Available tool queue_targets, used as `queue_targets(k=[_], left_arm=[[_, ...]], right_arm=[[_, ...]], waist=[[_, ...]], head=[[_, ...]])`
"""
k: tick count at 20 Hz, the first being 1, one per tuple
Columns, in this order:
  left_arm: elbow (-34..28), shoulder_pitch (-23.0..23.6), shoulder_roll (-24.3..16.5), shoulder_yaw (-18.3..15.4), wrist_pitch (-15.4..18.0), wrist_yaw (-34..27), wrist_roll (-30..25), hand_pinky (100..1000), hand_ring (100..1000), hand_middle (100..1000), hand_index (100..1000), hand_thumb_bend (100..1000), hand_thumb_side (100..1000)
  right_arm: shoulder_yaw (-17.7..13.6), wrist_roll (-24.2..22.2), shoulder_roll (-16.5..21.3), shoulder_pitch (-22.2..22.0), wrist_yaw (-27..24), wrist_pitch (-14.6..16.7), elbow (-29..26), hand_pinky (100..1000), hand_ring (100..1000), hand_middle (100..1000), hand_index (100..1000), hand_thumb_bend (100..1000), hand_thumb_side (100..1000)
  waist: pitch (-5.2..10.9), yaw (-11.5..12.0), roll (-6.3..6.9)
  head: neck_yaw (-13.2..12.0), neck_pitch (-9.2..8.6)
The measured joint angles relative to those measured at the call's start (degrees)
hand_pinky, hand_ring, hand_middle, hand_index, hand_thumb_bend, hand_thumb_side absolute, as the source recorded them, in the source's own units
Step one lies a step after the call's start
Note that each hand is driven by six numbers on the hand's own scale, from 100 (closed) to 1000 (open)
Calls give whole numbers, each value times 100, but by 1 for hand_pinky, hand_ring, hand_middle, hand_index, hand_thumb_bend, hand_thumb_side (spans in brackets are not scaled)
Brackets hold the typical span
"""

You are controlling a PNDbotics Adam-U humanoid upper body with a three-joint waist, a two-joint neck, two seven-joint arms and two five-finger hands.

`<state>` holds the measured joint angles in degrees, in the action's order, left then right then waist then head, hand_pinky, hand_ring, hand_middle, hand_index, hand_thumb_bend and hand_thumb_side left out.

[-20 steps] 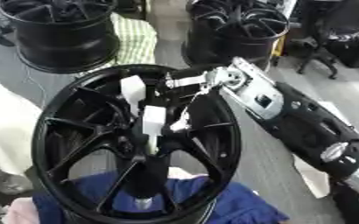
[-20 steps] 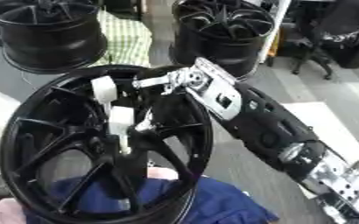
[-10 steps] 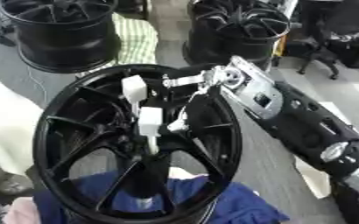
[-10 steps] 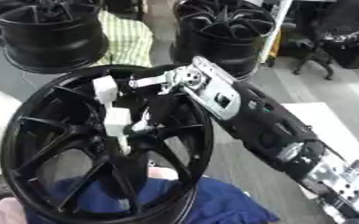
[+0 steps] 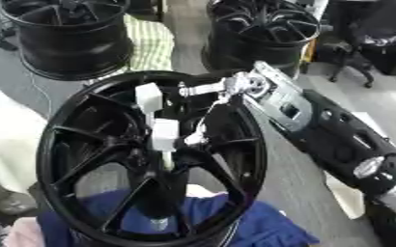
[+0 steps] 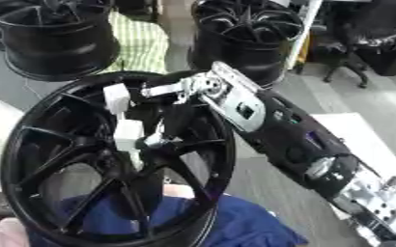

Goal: Pull the pin out of the wheel hub.

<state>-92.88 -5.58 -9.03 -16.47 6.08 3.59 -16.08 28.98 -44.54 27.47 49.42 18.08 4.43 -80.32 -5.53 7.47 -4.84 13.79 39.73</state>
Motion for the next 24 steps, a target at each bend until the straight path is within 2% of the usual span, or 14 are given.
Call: queue_targets(k=[1, 2, 4, 7, 14, 16, 23, 24], left_arm=[[0, 0, 0, 0, 0, 0, 0, 582, 624, 546, 881, 245, 660], [0, 0, 0, 0, 0, 0, 0, 582, 625, 546, 881, 245, 661], [0, -2, 0, 1, -1, 0, -1, 582, 625, 546, 881, 246, 661], [0, -3, 1, 1, -2, 0, -2, 582, 624, 545, 880, 246, 661], [0, -3, 26, 1, -4, 0, -1, 582, 624, 545, 880, 246, 661], [0, -3, 42, 1, -4, 0, -1, 582, 624, 545, 881, 245, 663], [0, -3, 42, 1, -9, 0, -2, 582, 624, 545, 881, 244, 663], [0, -3, 42, 1, -10, 0, -3, 582, 625, 546, 881, 240, 666]], right_arm=[[0, 0, 0, 0, 0, 0, 0, 715, 766, 677, 750, 354, 401], [0, 0, 0, 0, 0, 0, 0, 746, 822, 856, 892, 332, 439], [59, -42, -4, 0, 41, 14, 0, 750, 829, 895, 900, 326, 437], [151, -240, -71, 1, 224, 44, 0, 754, 838, 938, 917, 318, 436], [137, -519, -149, -1, 496, 63, 2, 754, 835, 923, 910, 318, 428], [132, -530, -153, 1, 504, 63, 3, 723, 791, 780, 887, 296, 429], [106, -426, -165, 0, 544, 30, 1, 710, 773, 757, 879, 286, 429], [106, -414, -165, 0, 545, 27, -1, 624, 644, 614, 831, 173, 333]], waist=[[0, 0, 0], [0, 0, 0], [0, 22, -12], [0, 35, -25], [0, 34, -26], [0, 38, -26], [0, 42, -33], [0, 42, -33]], head=[[0, 0], [0, 0], [5, 0], [7, 0], [7, 1], [6, 1], [6, 1], [6, 1]])
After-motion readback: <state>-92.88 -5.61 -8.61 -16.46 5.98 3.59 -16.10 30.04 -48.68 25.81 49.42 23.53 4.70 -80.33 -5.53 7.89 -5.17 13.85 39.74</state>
